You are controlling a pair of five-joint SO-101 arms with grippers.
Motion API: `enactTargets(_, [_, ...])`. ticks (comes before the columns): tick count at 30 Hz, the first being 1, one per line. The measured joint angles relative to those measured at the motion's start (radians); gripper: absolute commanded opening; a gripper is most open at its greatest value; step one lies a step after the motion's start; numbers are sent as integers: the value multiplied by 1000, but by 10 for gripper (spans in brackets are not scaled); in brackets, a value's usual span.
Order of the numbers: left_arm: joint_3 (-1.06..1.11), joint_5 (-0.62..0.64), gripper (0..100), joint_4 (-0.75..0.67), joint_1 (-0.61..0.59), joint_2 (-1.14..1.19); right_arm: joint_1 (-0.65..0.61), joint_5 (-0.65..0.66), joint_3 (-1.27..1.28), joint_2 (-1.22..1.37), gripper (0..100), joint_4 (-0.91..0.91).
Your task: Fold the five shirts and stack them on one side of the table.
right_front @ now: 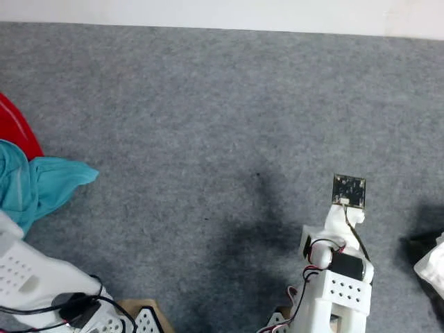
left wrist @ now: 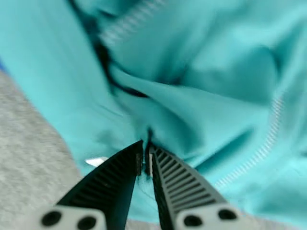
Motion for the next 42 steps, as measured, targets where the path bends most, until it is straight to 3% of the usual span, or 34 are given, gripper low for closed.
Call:
enactTargets(8, [-69,11,6,221,204,-244,-2,0,5,0,9,-31])
enactTargets(15, [-84,321,6,272,493,-611,-2,0,5,0,9,-32])
enactTargets(19, [-84,489,6,183,697,-802,-2,0,26,0,9,-54])
enactTargets(27, [-86,741,6,-158,1082,-982,-14,0,32,0,9,-63])
enactTargets(34, [-141,764,6,-377,1148,-991,-14,0,32,0,9,-63])
enactTargets(42, [-89,764,6,-385,1094,-999,-15,-3,32,0,10,-63])
